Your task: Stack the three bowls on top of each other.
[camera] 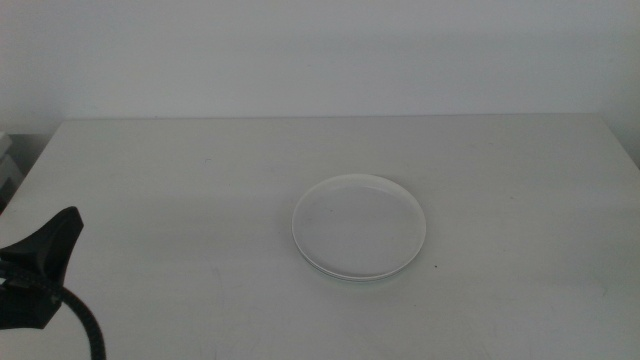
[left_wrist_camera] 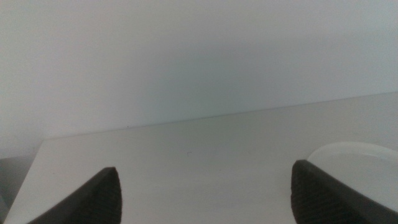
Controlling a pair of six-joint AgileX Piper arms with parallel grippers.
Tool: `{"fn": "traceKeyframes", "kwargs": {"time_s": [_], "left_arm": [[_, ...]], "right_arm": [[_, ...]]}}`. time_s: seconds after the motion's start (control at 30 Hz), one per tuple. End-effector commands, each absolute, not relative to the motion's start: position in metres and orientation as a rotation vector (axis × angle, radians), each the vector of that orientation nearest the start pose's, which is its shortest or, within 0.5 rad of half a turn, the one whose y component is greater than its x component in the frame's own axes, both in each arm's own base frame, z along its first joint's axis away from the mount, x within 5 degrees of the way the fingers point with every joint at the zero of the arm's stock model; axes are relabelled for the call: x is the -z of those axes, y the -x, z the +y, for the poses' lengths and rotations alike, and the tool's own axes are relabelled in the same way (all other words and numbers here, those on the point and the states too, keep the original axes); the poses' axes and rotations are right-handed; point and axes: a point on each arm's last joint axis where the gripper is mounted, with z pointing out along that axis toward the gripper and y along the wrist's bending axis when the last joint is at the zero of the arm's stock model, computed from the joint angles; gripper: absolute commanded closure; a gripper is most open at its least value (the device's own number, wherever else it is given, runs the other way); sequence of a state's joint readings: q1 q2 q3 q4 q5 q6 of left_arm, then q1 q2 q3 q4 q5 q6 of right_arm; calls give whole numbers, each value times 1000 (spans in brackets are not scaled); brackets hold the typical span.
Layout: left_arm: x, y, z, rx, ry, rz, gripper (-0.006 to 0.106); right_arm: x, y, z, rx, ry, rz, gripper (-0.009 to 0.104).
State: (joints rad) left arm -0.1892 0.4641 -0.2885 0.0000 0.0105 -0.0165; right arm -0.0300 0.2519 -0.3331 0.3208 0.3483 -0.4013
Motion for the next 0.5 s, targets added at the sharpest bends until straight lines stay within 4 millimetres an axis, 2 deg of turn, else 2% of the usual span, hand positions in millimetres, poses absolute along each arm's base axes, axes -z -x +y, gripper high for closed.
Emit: {"fn": "traceKeyframes", "kwargs": {"time_s": [0.0,0.17,0.27,0.47], "left_arm": [[-291,-106,-21,183,-118,1560,-4],[-288,-90,-17,182,-113,1502,-4],[-284,-79,-14,181,-104,1452,-4],[-255,-60,-7,130,-53,1400,-4]], "right_arm": [[-295,-70,5,29,114,1636,39],[-285,-61,5,69,132,1606,39],[-271,-55,4,94,146,1595,39],[-232,-50,4,110,157,1610,39]]}}
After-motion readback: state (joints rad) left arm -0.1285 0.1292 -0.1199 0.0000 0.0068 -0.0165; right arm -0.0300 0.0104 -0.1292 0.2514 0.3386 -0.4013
